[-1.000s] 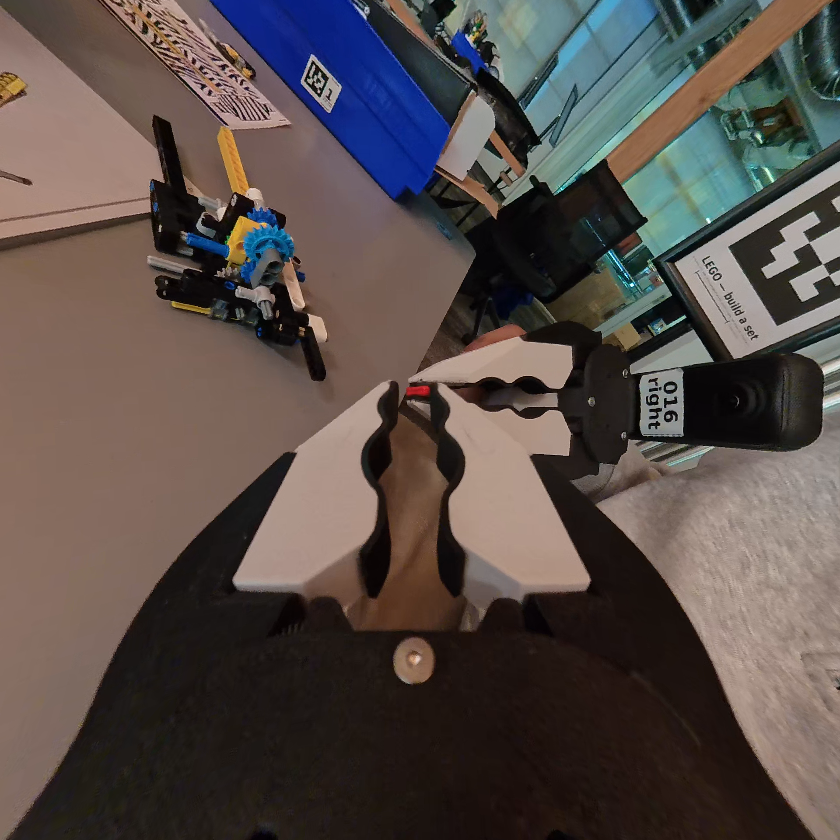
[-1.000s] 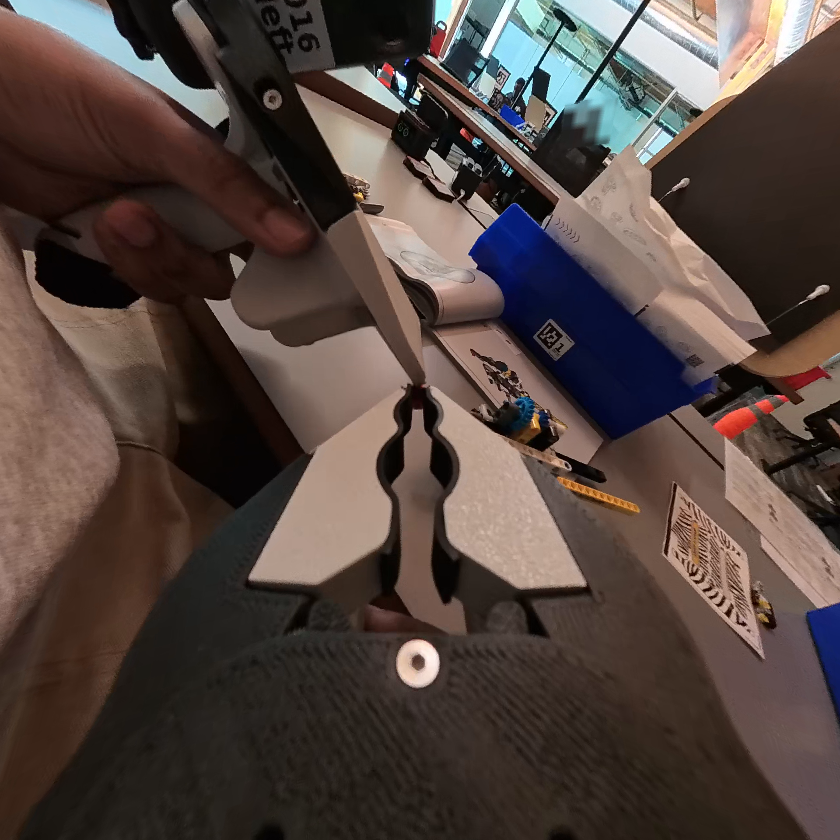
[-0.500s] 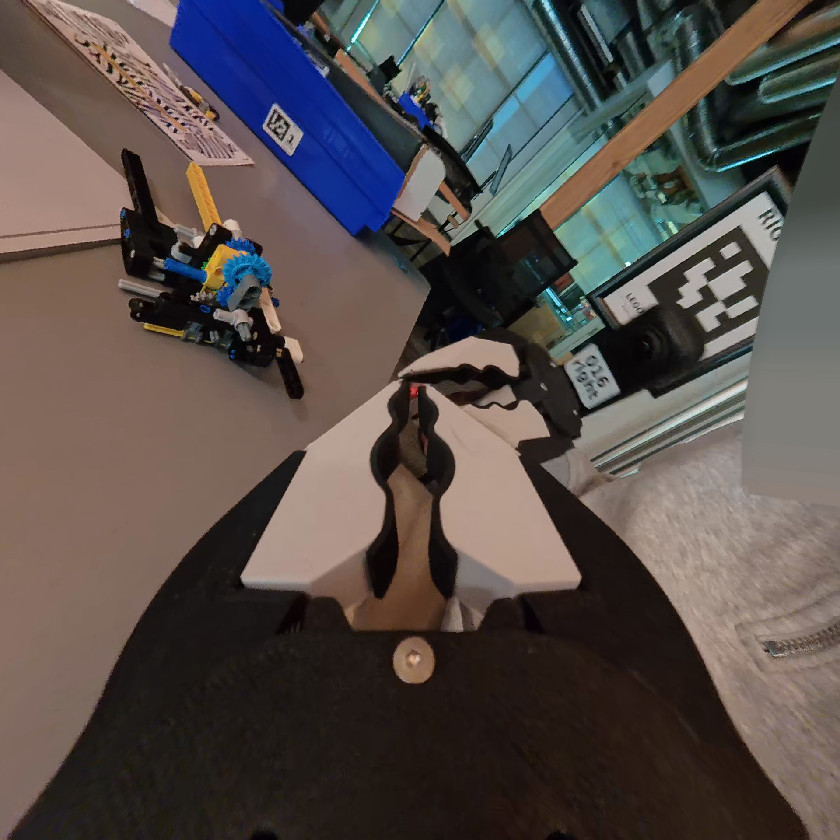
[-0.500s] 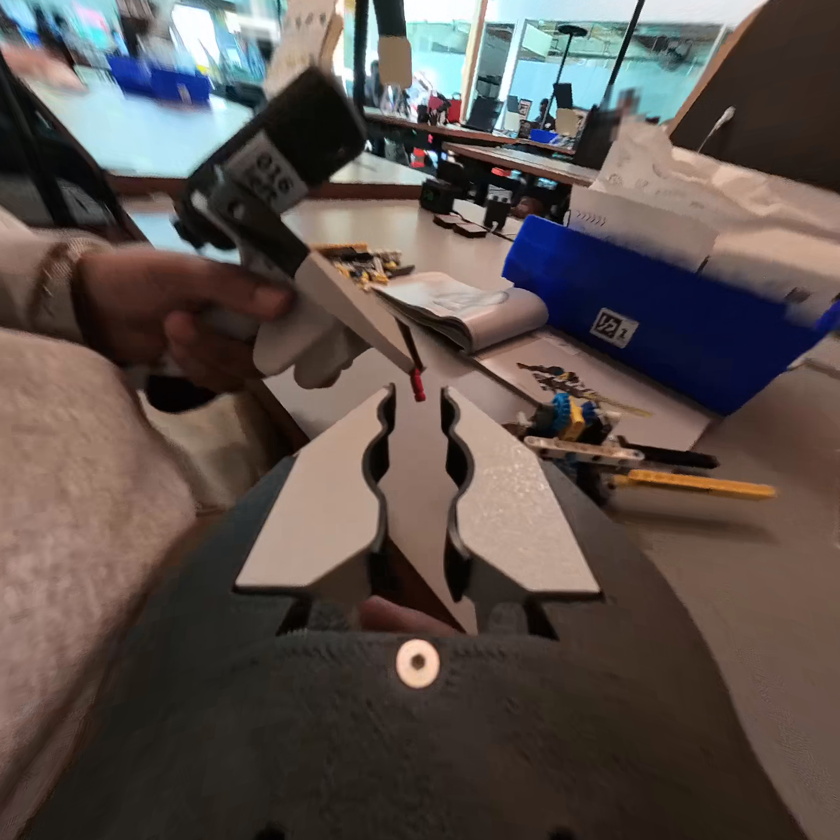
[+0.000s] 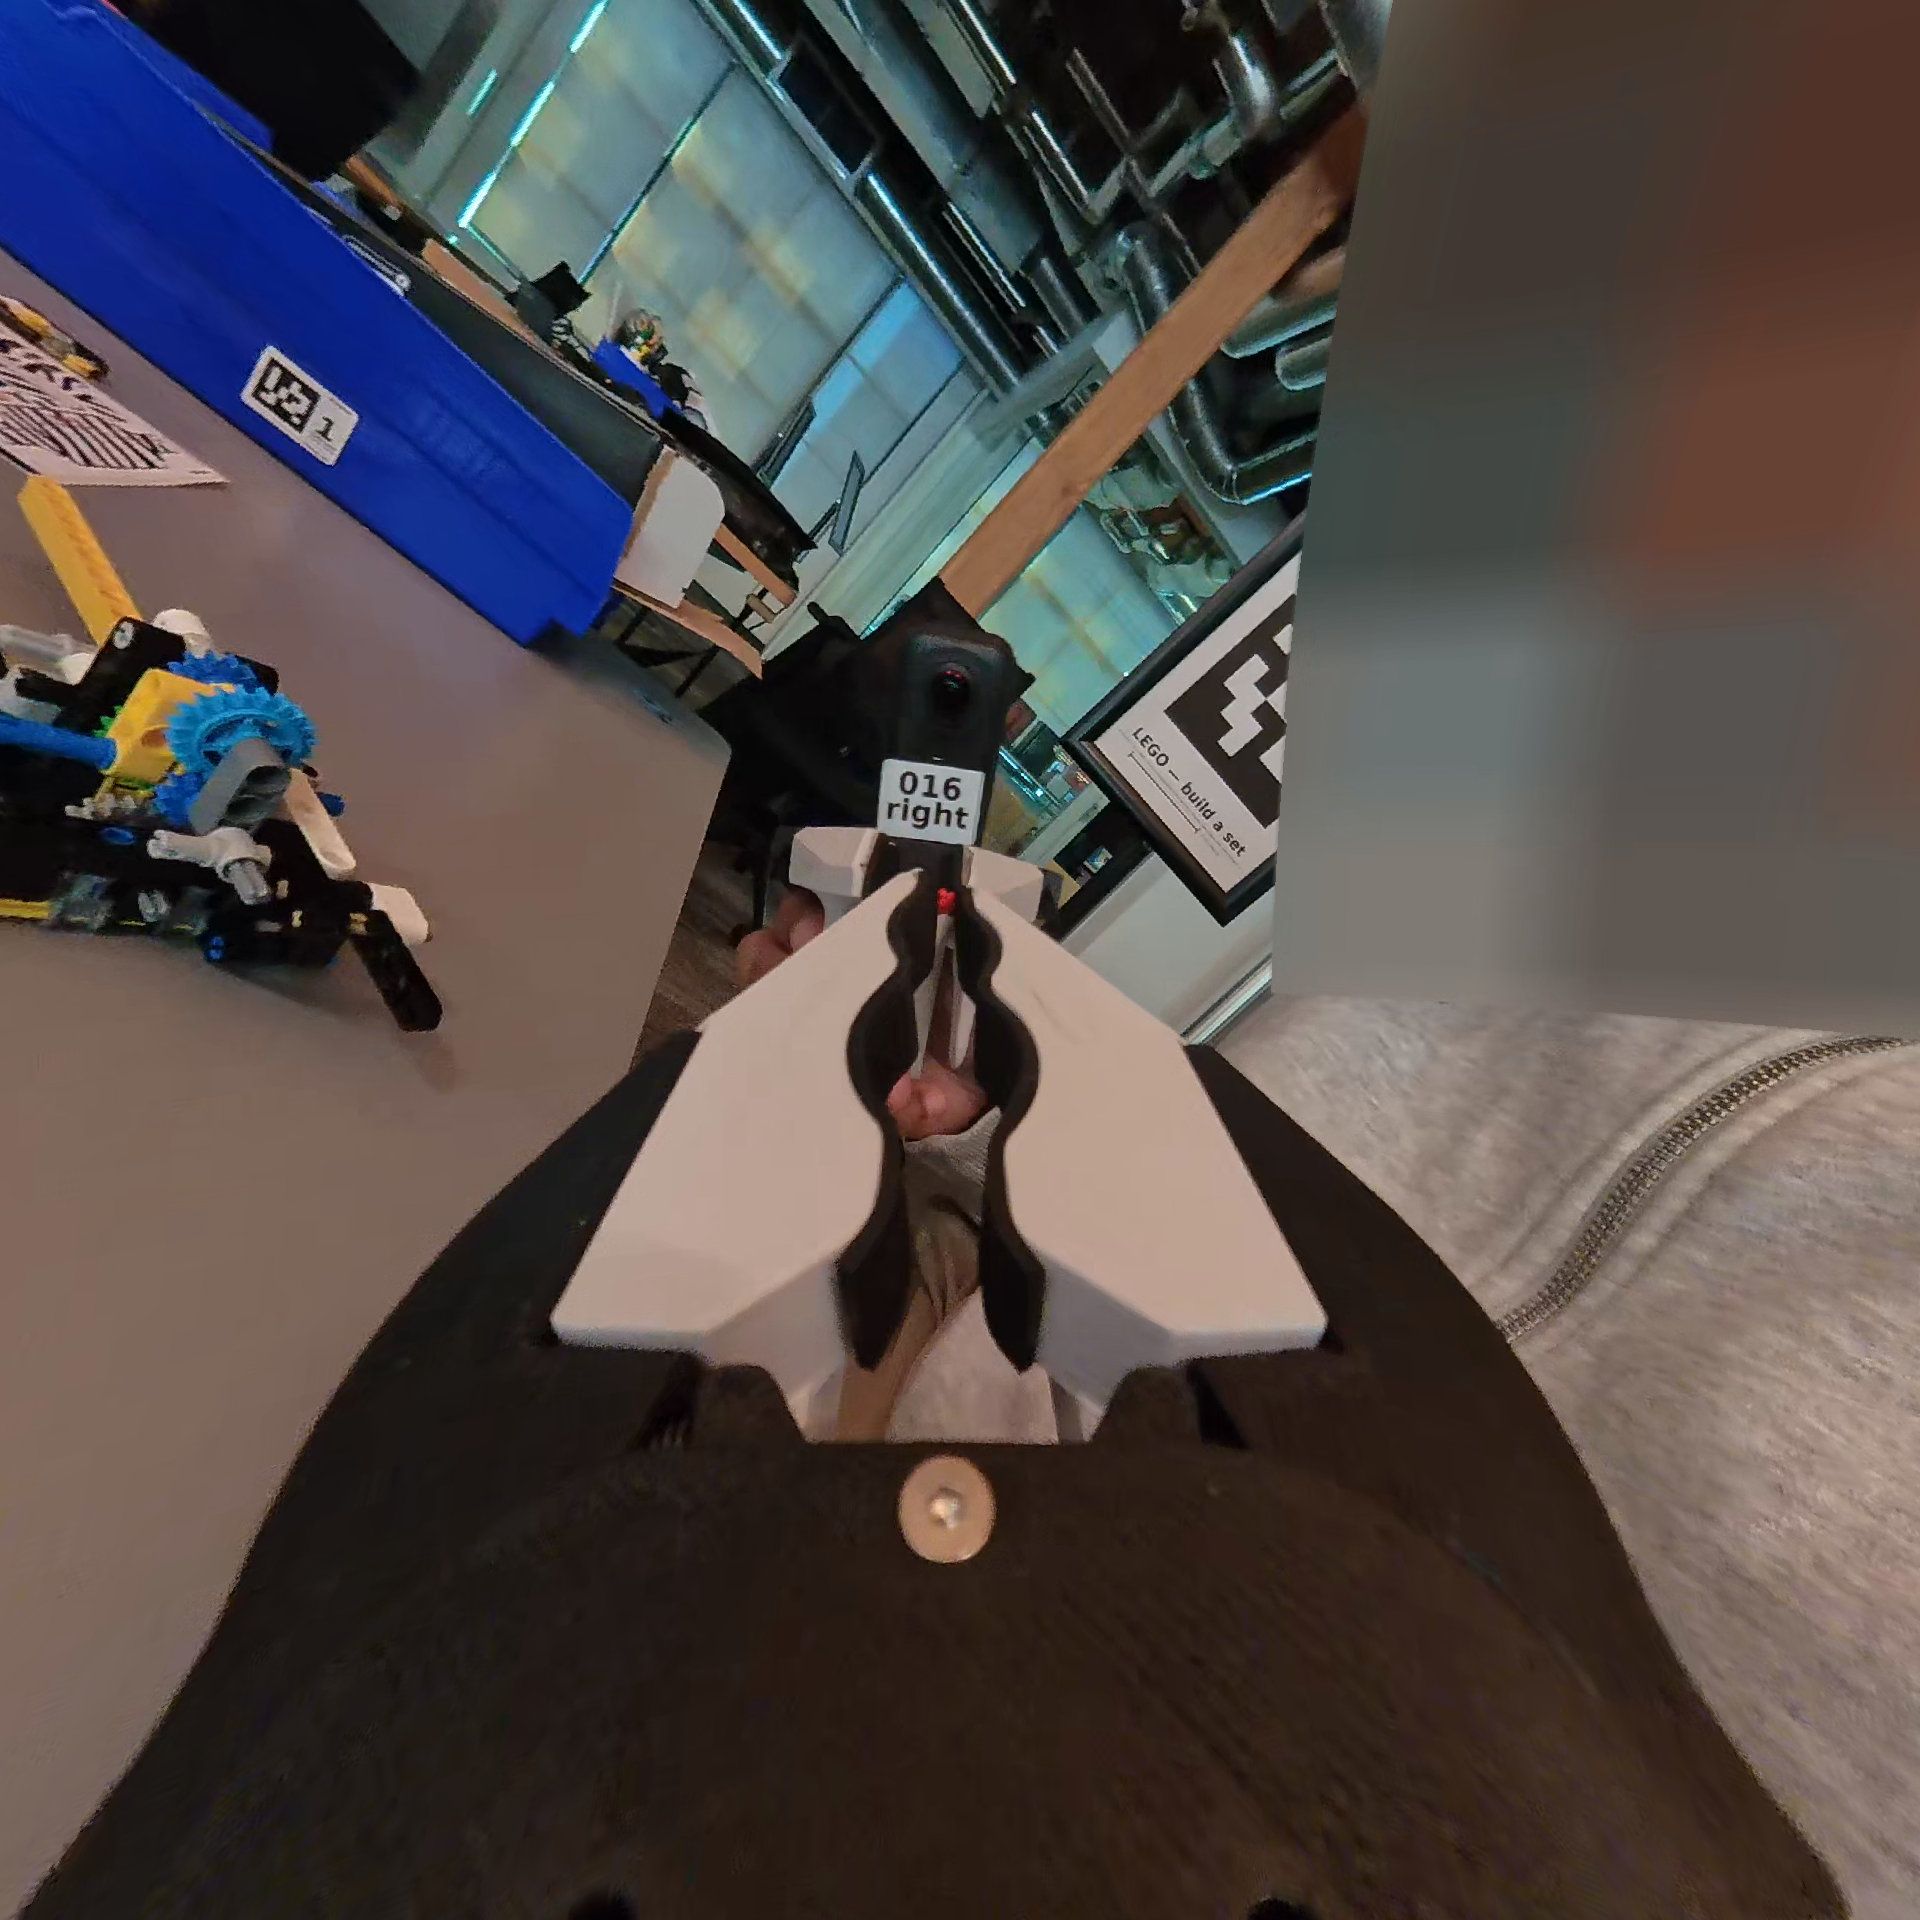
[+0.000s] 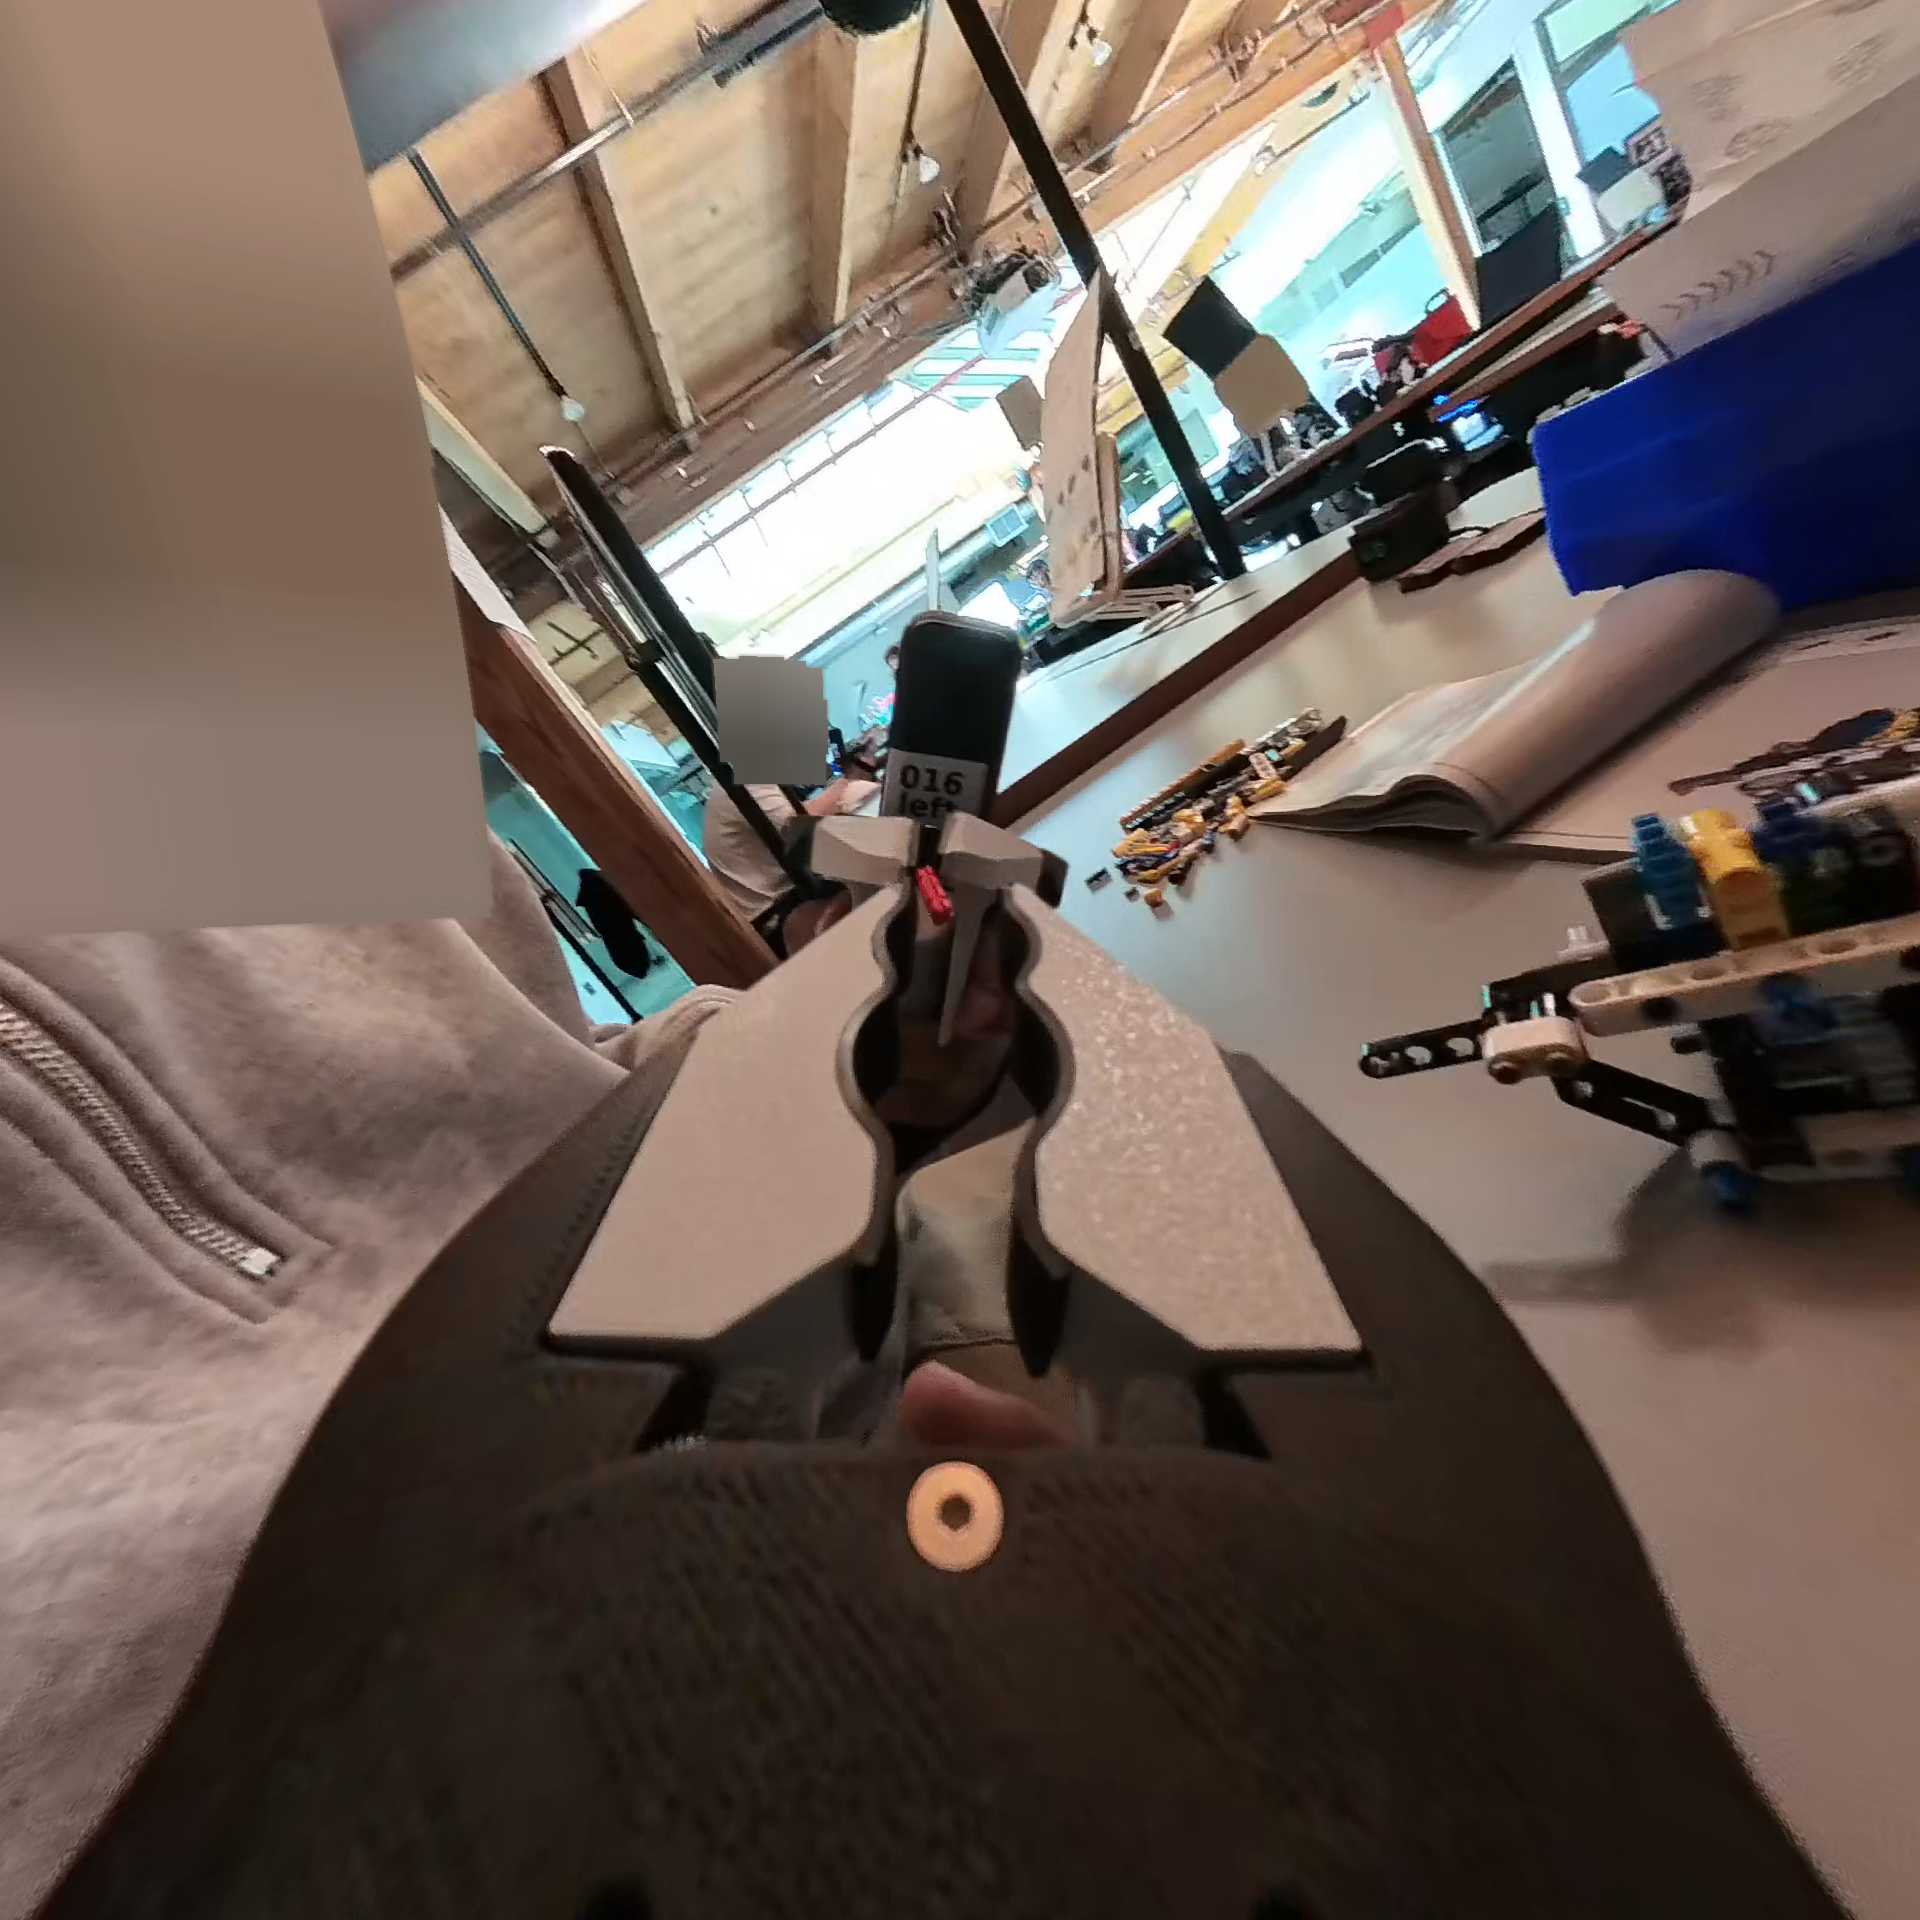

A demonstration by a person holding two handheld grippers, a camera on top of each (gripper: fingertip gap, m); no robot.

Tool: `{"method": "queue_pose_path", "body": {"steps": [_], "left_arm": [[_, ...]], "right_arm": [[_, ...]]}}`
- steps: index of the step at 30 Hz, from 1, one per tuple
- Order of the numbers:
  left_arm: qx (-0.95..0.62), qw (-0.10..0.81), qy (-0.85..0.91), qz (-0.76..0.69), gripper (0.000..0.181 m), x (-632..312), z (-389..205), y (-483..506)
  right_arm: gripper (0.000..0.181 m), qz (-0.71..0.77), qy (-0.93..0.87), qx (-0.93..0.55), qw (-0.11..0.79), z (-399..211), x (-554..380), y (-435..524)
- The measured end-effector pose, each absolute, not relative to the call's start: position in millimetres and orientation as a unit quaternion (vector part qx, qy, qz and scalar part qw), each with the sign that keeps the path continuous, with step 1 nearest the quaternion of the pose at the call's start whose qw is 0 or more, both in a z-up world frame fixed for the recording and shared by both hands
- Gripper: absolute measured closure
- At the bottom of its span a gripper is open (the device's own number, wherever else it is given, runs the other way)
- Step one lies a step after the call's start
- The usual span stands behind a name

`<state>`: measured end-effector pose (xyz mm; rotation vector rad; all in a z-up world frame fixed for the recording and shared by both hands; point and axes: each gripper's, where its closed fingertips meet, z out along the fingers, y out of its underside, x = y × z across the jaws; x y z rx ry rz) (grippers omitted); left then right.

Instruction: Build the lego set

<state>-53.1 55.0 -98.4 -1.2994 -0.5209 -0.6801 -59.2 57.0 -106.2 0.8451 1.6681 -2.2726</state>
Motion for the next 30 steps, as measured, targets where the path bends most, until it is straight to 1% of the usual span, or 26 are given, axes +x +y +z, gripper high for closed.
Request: {"method": "queue_pose_path", "body": {"steps": [5,8,10,30], "left_arm": [[-0.584,0.713,-0.230,-0.311,0.181,-51,-98,56],[-0.583,0.713,-0.228,-0.315,0.181,-50,-97,57],[-0.584,0.713,-0.226,-0.316,0.181,-50,-97,57],[-0.594,0.706,-0.201,-0.330,0.181,-44,-100,57]], "right_arm": [[0.171,-0.772,0.560,0.280,0.113,-105,-57,58],[0.178,-0.773,0.560,0.273,0.120,-104,-55,56],[0.179,-0.775,0.558,0.271,0.122,-103,-54,57],[0.180,-0.768,0.538,0.271,0.215,-105,-48,56]]}}
